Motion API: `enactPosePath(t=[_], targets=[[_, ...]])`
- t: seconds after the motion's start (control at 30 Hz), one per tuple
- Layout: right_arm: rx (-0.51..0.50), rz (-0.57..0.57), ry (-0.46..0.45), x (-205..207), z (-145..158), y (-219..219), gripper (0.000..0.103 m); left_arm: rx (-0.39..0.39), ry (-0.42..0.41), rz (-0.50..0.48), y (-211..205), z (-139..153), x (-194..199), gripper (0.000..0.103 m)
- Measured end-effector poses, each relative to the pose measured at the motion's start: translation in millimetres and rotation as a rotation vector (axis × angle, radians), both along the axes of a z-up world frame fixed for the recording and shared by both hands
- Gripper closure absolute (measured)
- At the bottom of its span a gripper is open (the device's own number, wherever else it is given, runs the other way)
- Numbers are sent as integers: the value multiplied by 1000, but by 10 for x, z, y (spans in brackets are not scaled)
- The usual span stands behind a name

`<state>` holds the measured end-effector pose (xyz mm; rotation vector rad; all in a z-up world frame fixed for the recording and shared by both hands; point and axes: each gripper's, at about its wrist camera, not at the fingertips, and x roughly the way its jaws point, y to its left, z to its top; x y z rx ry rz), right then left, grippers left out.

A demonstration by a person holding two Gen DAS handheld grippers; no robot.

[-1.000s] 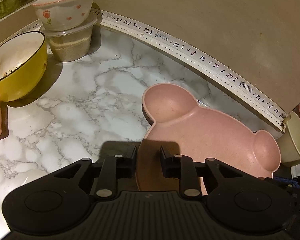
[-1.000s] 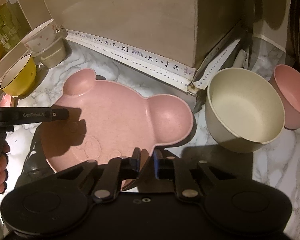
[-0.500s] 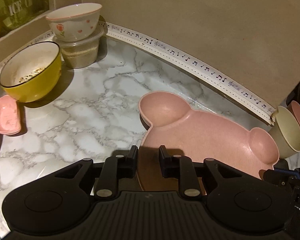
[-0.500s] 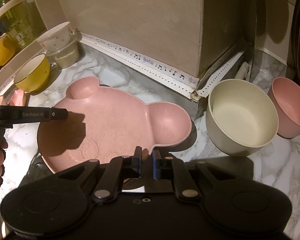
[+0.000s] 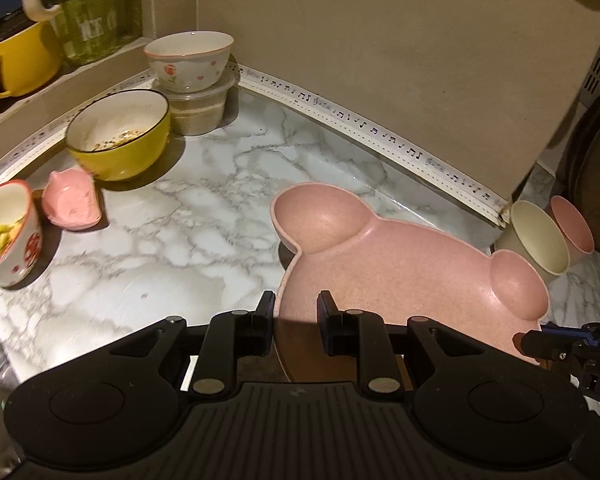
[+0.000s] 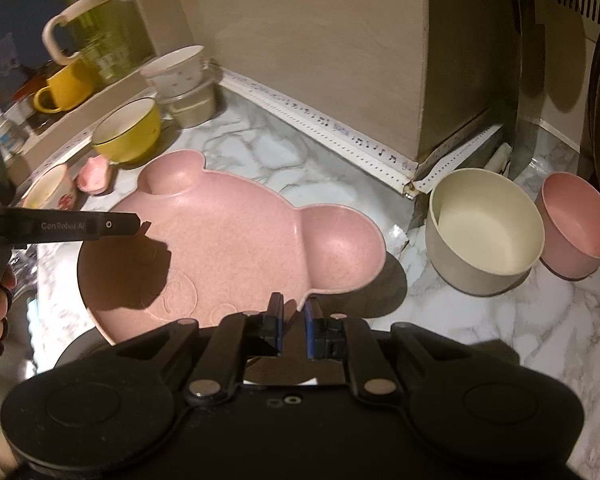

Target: Organize plates and bowls

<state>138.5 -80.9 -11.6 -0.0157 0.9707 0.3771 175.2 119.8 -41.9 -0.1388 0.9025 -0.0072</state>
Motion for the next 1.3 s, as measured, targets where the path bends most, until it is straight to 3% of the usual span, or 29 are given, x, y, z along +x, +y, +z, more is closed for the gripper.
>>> enactPosePath(t=[0.43,0.73,1.3], targets=[[38,104,18,-486,123,43,92,5,8,48,97,52,-657,81],[34,169,52,-751,43,191,91,-30,39,91,264,-94,-978,81],[16,188,108,-940,-156,326,90,-44,71,108,367,-353,-1180,81]])
